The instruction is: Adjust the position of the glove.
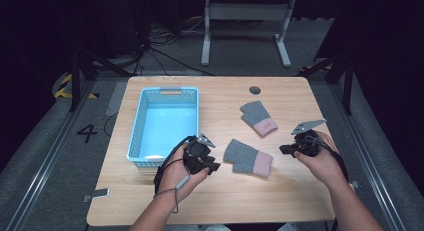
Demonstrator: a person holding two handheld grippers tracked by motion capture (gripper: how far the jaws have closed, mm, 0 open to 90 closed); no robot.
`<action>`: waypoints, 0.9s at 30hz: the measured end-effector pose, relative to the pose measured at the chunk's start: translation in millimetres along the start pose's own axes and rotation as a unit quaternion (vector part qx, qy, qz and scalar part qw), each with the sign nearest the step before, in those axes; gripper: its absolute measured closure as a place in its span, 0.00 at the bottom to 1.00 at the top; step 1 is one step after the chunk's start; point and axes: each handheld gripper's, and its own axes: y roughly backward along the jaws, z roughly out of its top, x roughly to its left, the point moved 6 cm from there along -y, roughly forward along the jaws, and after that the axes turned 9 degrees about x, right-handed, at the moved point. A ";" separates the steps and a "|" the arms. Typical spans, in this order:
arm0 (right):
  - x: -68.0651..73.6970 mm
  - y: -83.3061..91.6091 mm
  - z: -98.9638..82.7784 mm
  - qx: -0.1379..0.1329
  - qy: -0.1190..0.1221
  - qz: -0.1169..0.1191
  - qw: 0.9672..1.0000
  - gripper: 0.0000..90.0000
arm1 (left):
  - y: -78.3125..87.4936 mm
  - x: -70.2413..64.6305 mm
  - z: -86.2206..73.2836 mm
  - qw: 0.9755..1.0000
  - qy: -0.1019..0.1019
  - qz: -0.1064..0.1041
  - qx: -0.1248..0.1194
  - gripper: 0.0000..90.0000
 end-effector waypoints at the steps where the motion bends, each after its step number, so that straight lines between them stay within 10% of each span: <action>1: 0.6 0.4 -1.0 0.001 0.002 0.002 1.000 1.00 | -1.2 -0.8 2.3 1.000 -0.003 0.003 0.004 0.81; 7: 8.3 1.4 -3.9 -0.004 0.001 0.014 1.000 1.00 | -5.8 -2.3 9.6 1.000 -0.005 0.011 0.007 0.98; 27: 48.9 -15.2 -4.5 -0.016 0.025 0.074 0.997 1.00 | -67.8 0.5 40.1 0.999 0.002 0.033 0.040 1.00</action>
